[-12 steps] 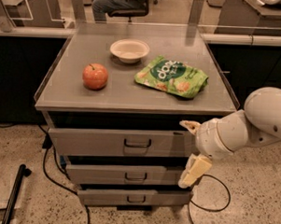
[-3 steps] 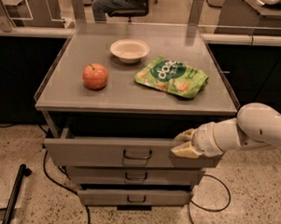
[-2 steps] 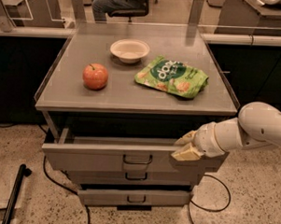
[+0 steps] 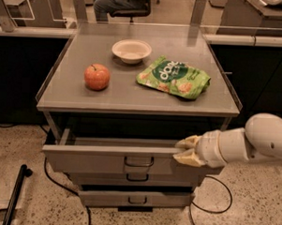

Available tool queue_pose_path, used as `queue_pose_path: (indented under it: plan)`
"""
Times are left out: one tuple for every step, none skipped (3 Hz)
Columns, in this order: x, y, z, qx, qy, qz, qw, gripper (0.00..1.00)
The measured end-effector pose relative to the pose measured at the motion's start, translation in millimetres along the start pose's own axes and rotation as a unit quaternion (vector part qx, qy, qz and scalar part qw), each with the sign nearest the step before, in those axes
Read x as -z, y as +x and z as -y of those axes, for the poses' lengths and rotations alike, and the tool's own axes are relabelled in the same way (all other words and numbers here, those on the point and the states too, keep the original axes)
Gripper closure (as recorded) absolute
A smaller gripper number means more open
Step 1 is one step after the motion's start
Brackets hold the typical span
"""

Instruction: Open top drawer

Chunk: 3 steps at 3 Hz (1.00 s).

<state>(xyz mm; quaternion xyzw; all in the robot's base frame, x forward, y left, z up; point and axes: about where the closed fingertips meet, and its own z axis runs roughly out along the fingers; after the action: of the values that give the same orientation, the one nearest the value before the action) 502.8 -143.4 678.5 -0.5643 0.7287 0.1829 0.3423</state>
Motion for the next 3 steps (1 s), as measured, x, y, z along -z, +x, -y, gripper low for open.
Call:
queue_pose_path:
  plan:
    - [3, 1, -5, -0.002, 0.003, 0.0, 1.0, 1.0]
    - [11, 12, -24, -0.01, 0.011, 0.001, 0.9999, 1.0]
    - [13, 9, -24, -0.01, 0.011, 0.001, 0.9999, 0.86]
